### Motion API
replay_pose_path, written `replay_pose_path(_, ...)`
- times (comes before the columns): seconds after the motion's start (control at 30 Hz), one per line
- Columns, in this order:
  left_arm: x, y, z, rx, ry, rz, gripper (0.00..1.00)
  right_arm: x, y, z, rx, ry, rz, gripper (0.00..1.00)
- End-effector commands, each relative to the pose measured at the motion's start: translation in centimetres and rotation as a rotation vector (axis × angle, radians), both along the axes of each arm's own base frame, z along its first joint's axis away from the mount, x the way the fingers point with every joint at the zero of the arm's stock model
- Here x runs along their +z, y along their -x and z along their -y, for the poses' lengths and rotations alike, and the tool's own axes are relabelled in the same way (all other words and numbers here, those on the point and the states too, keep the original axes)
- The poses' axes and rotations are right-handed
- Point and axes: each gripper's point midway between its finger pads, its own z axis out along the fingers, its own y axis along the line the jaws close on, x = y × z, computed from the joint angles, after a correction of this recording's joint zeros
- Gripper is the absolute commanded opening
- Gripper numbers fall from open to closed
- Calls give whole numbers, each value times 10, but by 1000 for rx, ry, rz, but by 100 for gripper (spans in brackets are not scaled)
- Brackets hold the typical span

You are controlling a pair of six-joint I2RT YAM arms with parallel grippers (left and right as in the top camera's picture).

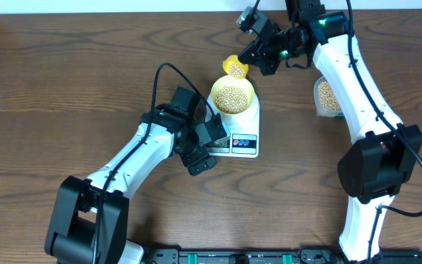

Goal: Scoop item into bowl and weigh 50g on scale
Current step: 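Keep the scoop tilted over the bowl, letting soybeans trickle out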

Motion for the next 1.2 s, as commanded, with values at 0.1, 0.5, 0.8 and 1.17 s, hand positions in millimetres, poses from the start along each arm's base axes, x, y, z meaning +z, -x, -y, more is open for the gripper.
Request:
replay_pose_path(0.1,-4,3,-2,-17,-14,-7,98,15,-4,1,-19,-9,37,1)
replay_pose_path(0.5,-4,3,-2,-17,-14,-7,98,16,-4,0,-15,-15,38,1)
replay_pose_path(0.8,-4,3,-2,-17,-14,-6,98,16,-4,1,-18,-14,37,1)
replay_pose_path(1.17,-4,3,-2,-17,-13,-6,98,16,-5,2,-31,-19,26,1)
